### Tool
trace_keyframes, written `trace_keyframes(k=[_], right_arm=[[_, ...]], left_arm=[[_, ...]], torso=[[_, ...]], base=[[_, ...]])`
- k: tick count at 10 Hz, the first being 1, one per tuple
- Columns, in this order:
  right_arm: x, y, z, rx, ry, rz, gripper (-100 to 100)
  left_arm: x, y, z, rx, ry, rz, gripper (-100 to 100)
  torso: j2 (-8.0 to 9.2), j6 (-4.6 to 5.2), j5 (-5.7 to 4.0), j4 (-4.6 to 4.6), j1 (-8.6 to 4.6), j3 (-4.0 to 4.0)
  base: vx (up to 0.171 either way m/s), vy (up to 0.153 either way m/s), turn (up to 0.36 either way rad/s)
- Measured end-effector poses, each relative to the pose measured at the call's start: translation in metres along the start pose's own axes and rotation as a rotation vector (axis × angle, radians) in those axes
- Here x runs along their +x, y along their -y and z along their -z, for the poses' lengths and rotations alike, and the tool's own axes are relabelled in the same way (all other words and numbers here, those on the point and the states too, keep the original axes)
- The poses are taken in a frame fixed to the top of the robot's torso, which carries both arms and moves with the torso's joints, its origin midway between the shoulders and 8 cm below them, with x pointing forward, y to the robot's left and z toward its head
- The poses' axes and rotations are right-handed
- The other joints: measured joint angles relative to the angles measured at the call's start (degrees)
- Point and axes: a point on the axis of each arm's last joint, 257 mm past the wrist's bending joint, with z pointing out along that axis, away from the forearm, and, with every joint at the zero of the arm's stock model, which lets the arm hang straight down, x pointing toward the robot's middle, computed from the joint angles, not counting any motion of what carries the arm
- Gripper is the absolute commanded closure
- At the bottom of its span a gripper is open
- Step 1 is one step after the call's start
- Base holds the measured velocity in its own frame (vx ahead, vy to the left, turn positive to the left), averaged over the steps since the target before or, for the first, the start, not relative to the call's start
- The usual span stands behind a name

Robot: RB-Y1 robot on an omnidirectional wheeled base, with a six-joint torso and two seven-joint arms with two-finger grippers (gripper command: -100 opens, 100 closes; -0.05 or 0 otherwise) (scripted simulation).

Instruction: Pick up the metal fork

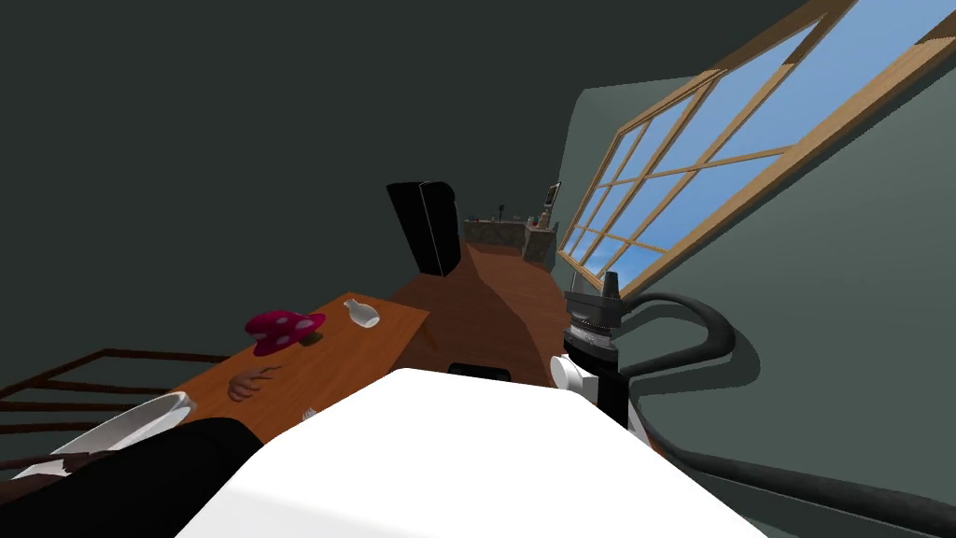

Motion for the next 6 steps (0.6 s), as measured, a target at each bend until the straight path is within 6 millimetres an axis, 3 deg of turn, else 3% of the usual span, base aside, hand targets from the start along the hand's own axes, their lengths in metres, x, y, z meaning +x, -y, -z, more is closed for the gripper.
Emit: trace_keyframes(k=[2,3,6], right_arm=[[0.000,0.000,0.000,0.000,0.000,0.000,0],[0.000,0.000,0.000,0.000,0.000,0.000,0],[0.000,0.000,0.000,0.000,0.000,0.000,0]], left_arm=[[-0.025,-0.035,0.024,-0.117,0.044,-0.015,-100],[-0.039,-0.056,0.044,-0.190,0.072,-0.024,-100],[-0.058,-0.088,0.068,-0.307,0.123,-0.039,-100]], torso=[[-0.02,0.08,0.00,0.00,0.04,-0.01],[-0.02,0.07,0.00,-0.01,0.10,-0.01],[0.02,0.01,0.00,0.01,0.00,0.02]], base=[[0.037,0.041,-0.463],[0.017,0.051,-0.101],[0.016,0.034,-0.211]])
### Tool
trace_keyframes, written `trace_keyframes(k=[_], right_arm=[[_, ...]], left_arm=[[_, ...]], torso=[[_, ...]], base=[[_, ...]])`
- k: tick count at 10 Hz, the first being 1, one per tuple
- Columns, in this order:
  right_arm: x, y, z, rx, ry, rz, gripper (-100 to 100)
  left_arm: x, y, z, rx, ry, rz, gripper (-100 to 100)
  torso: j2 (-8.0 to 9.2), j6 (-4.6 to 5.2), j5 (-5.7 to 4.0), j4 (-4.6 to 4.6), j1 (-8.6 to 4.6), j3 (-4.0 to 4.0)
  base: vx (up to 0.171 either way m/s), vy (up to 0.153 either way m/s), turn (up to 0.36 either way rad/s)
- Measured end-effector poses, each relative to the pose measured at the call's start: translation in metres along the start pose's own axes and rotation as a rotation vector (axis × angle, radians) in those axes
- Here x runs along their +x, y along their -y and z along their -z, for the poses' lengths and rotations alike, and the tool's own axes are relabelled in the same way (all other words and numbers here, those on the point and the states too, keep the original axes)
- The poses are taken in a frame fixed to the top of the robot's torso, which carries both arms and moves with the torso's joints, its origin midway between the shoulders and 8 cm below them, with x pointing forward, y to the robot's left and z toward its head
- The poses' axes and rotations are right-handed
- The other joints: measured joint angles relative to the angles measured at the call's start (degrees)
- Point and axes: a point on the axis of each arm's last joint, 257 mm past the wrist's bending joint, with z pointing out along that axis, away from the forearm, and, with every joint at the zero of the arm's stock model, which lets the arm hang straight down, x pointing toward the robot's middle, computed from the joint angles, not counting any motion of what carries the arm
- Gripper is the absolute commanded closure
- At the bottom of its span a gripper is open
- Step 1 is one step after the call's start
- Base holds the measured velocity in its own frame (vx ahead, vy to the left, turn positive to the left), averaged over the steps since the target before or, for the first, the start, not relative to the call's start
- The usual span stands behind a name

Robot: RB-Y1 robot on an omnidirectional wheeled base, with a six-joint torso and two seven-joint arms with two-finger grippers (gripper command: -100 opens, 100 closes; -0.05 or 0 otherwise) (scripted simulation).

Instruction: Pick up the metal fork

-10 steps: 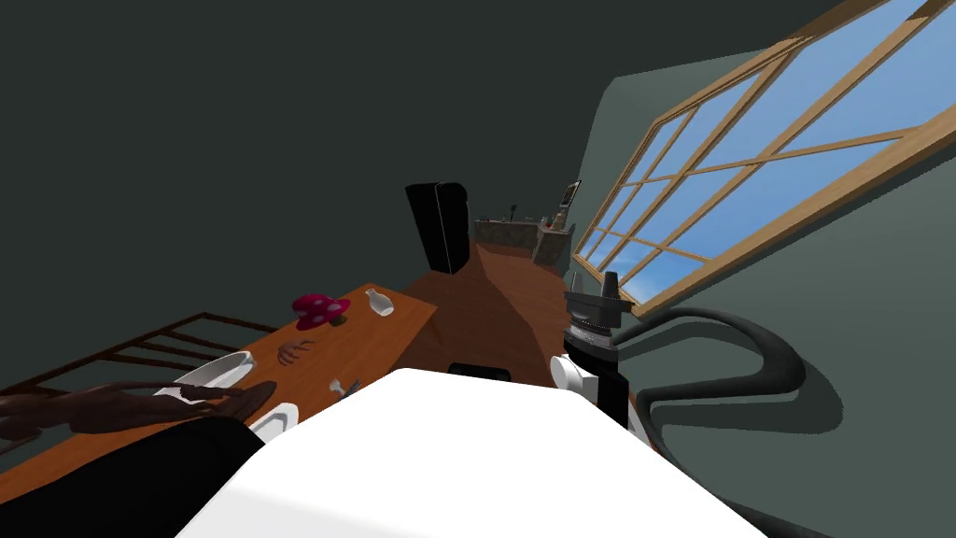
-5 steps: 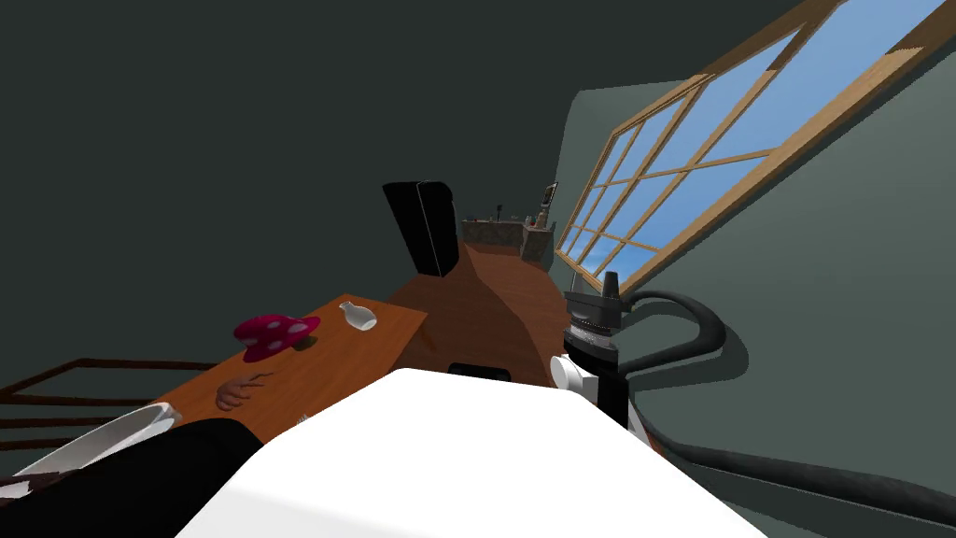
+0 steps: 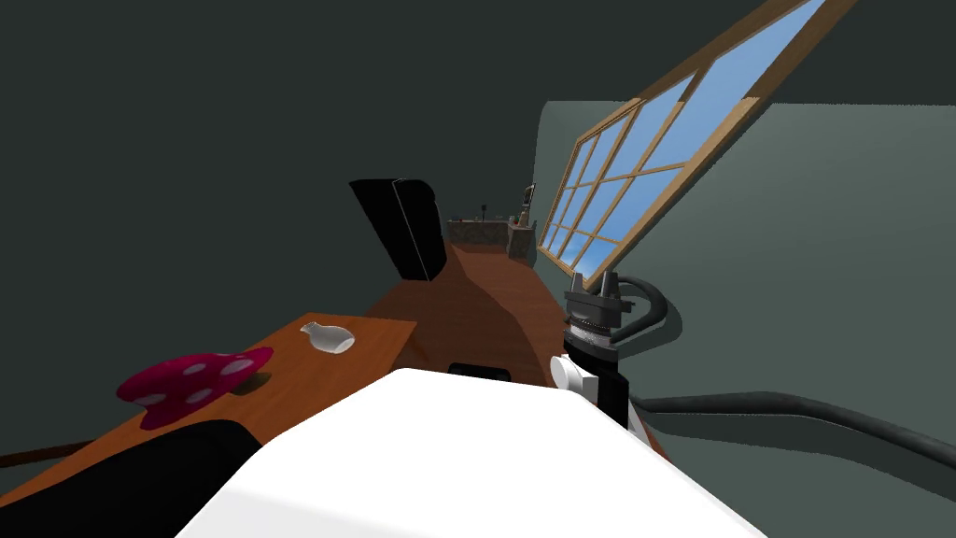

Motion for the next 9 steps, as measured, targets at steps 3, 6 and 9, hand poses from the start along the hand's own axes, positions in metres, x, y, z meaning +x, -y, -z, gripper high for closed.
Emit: trace_keyframes(k=[3,6,9], right_arm=[[0.000,0.000,0.000,0.000,0.000,0.000,0],[0.000,0.000,0.000,0.000,0.000,0.000,0],[0.000,0.000,0.000,0.000,0.000,0.000,0]], left_arm=[[-0.023,-0.043,0.017,-0.121,0.050,-0.022,-100],[-0.046,-0.084,0.041,-0.251,0.101,-0.050,-100],[-0.057,-0.105,0.051,-0.331,0.133,-0.070,-100]], torso=[[0.01,0.03,-0.01,0.00,0.01,0.00],[0.02,0.03,0.01,0.00,0.10,0.01],[0.02,-0.02,0.00,0.01,0.01,0.01]], base=[[0.012,0.042,-0.237],[0.004,0.051,-0.180],[0.001,0.037,-0.174]])
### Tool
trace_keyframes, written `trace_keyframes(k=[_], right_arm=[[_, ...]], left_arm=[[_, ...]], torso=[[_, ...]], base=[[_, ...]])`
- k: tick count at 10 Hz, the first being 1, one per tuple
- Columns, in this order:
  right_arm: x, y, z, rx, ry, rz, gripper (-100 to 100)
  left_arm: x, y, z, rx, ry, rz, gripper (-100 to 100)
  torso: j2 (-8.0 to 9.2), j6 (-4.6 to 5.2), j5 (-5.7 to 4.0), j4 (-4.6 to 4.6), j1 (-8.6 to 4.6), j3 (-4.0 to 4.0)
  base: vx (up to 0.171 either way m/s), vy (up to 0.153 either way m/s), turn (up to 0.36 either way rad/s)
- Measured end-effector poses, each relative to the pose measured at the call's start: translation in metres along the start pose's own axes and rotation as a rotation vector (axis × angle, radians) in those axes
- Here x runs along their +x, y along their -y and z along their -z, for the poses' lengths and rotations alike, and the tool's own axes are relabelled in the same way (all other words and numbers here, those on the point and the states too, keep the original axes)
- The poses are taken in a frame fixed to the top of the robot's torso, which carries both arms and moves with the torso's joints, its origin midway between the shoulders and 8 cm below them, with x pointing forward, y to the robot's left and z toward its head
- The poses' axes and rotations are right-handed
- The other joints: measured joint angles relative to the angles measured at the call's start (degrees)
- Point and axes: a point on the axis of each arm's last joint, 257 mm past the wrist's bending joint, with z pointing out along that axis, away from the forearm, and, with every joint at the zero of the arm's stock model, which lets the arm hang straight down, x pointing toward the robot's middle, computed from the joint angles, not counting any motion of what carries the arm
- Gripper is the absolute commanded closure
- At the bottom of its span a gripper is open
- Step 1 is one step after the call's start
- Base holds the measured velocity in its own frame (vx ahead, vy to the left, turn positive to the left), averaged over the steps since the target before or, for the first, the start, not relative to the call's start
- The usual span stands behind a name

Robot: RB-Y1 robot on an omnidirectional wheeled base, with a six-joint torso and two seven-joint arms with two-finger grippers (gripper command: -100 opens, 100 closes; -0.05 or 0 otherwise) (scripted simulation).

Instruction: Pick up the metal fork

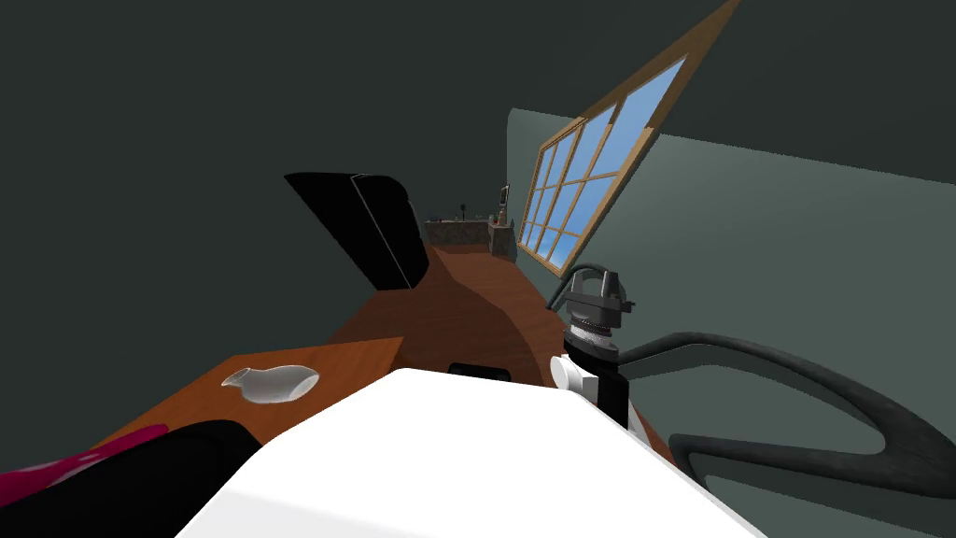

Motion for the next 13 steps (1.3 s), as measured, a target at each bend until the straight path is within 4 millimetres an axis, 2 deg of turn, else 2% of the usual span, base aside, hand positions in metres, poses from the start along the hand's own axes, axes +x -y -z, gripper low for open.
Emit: trace_keyframes(k=[3,4,8,9,10,13], right_arm=[[0.000,0.000,0.000,0.000,0.000,0.000,0],[0.000,0.000,0.000,0.000,0.000,0.000,0],[0.000,0.000,0.000,0.000,0.000,0.000,0],[0.000,0.000,0.000,0.000,0.000,0.000,0],[0.000,0.000,0.000,0.000,0.000,0.000,0],[0.000,0.000,0.000,0.000,0.000,0.000,0]], left_arm=[[-0.019,-0.038,0.003,-0.119,0.047,-0.036,-100],[-0.021,-0.051,0.010,-0.157,0.061,-0.049,-100],[-0.034,-0.080,0.013,-0.241,0.095,-0.082,-100],[-0.035,-0.080,0.014,-0.244,0.097,-0.083,0],[-0.035,-0.080,0.014,-0.244,0.097,-0.083,-100],[-0.022,-0.082,-0.001,-0.242,0.097,-0.084,-100]], torso=[[0.01,0.01,0.03,0.00,0.17,0.00],[0.03,0.03,0.02,0.00,0.15,0.01],[-0.01,-0.01,-0.01,0.00,-0.01,-0.01],[-0.02,-0.04,-0.01,0.00,-0.07,-0.01],[-0.03,-0.04,-0.03,-0.01,-0.13,-0.02],[0.05,-0.03,0.01,0.01,0.03,0.03]], base=[[-0.007,0.071,-0.290],[-0.013,0.045,-0.084],[-0.006,0.026,-0.107],[0.000,0.000,0.000],[-0.017,0.034,0.010],[-0.027,0.048,0.005]])
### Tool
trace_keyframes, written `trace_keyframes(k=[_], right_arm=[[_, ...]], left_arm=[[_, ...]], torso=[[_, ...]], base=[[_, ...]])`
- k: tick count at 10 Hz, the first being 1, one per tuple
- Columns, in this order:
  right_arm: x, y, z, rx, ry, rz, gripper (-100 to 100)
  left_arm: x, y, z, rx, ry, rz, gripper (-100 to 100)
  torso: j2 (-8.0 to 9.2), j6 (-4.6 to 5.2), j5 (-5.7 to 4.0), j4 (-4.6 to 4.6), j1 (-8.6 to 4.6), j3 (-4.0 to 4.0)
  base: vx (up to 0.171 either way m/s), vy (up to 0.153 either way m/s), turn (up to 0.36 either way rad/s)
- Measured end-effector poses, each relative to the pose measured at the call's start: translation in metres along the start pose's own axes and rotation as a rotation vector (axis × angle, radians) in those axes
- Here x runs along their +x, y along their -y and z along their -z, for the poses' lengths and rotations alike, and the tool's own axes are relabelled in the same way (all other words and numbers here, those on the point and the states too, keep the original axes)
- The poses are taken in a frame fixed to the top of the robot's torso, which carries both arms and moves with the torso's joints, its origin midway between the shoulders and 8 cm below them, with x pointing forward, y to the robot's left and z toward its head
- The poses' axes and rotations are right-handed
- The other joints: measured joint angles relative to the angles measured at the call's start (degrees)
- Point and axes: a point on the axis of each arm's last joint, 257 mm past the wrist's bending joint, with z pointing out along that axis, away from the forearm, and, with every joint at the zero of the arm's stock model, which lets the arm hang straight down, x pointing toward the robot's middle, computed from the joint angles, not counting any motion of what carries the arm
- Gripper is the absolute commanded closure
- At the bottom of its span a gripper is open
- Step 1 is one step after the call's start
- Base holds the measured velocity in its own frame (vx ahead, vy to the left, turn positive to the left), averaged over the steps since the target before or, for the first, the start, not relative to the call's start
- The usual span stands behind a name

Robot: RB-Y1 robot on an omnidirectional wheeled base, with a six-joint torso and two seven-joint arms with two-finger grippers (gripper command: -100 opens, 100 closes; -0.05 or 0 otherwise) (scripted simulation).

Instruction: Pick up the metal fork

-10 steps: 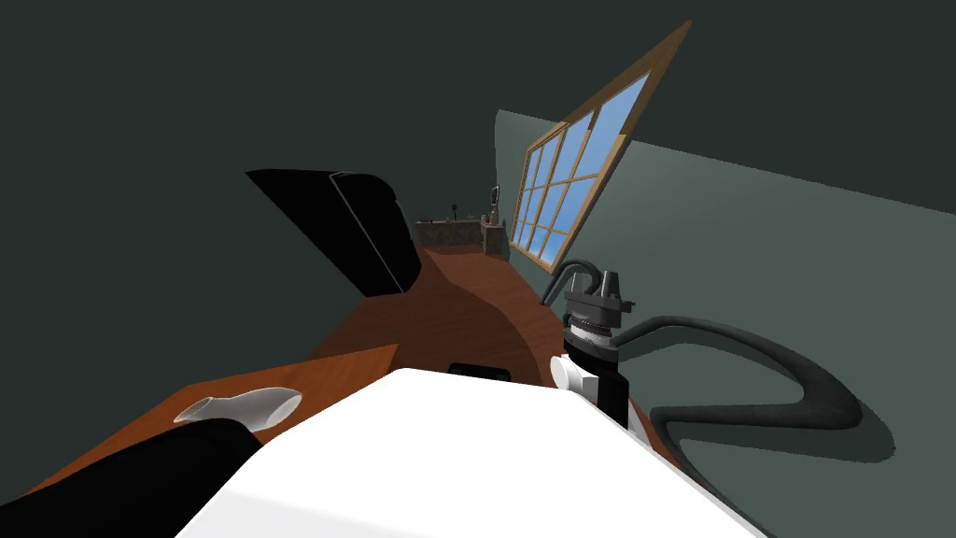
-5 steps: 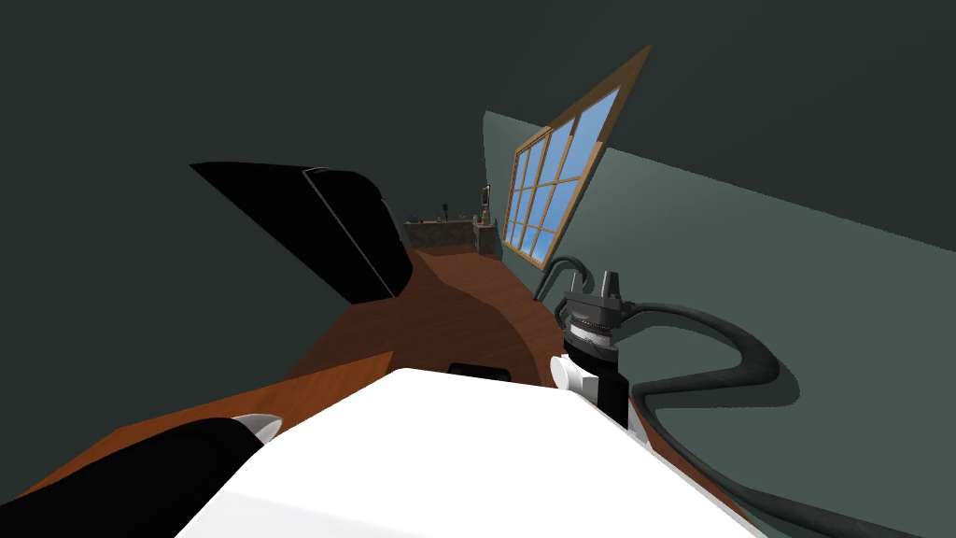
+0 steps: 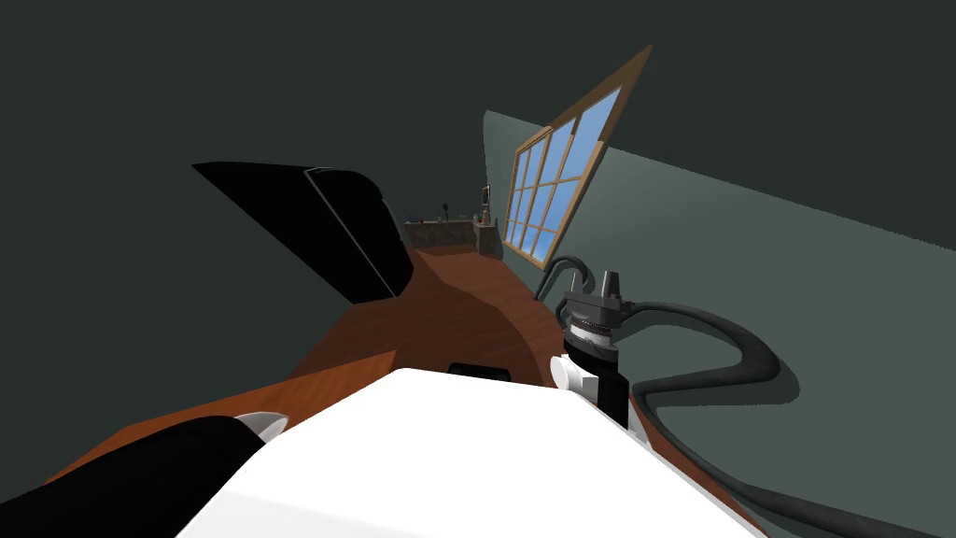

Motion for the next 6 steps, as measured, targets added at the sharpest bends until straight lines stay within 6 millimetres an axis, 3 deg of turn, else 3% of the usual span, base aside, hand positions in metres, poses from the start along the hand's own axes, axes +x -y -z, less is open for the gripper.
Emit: trace_keyframes(k=[1,2,6], right_arm=[[0.0000,0.0000,0.0000,0.000,0.000,0.000,0],[0.0000,0.0000,0.0000,0.000,0.000,0.000,0],[0.0000,0.0000,0.0000,0.000,0.000,0.000,0]], left_arm=[[0.0046,0.0028,-0.0059,0.001,-0.001,-0.001,-100],[0.0054,0.0030,-0.0066,0.000,-0.001,-0.002,100],[0.0052,0.0015,-0.0061,-0.002,0.000,0.000,100]], torso=[[0.01,0.00,0.00,0.00,-0.01,0.01],[-0.02,0.00,-0.01,0.00,-0.07,-0.01],[-0.01,0.05,-0.02,0.04,-0.09,0.02]], base=[[-0.012,0.018,-0.004],[0.000,0.000,0.000],[0.000,0.000,0.000]])
